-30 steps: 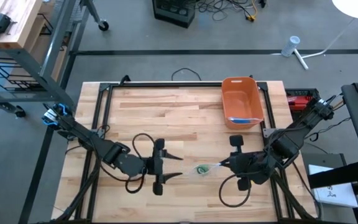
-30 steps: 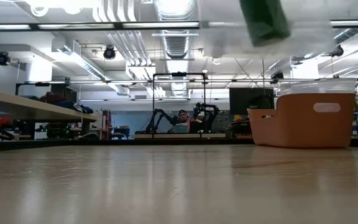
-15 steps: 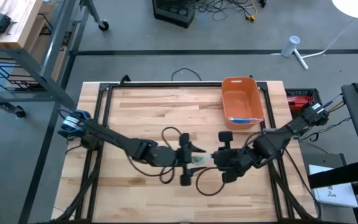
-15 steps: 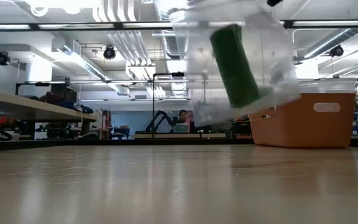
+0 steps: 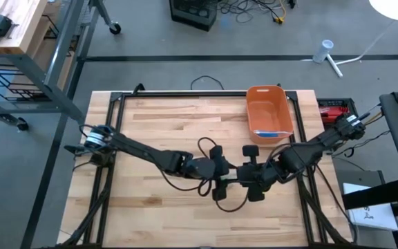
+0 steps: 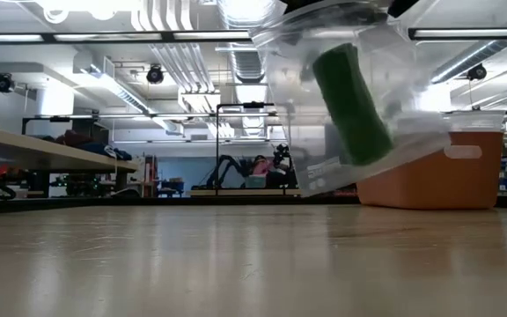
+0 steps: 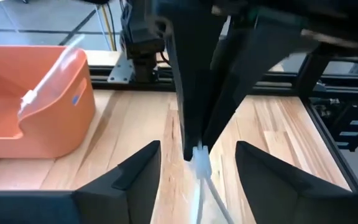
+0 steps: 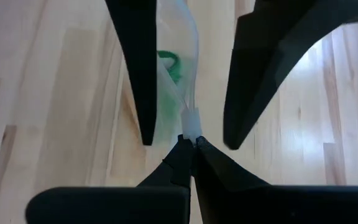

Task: Roll bandage
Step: Close the zip bag

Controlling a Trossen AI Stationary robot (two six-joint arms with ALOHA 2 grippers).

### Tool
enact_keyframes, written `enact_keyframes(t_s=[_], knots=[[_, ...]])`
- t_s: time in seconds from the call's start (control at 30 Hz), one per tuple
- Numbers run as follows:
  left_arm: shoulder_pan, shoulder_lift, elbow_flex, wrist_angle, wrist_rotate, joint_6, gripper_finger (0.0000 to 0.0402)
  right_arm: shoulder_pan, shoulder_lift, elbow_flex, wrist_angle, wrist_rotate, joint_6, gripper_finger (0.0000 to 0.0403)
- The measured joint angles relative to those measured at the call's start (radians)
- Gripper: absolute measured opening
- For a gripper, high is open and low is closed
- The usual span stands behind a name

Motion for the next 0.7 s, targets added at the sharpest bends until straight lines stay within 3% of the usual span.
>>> enact_keyframes(t_s=[0.23, 0.57, 0.7], knots=[[0.003, 0.013, 0.007, -0.003, 0.0, 0.002, 0.0152, 0.001, 0.0, 0.0, -0.005, -0.001, -0.001, 0.0002], [0.003, 0.012, 0.004, -0.016, 0.0, 0.018, 0.0024, 0.001, 0.0, 0.0, -0.004, -0.002, 0.003, 0.0002], [0.003, 0.011, 0.004, -0.016, 0.0, 0.034, 0.0014, 0.001, 0.0, 0.0, -0.004, -0.005, 0.011, 0.0002]])
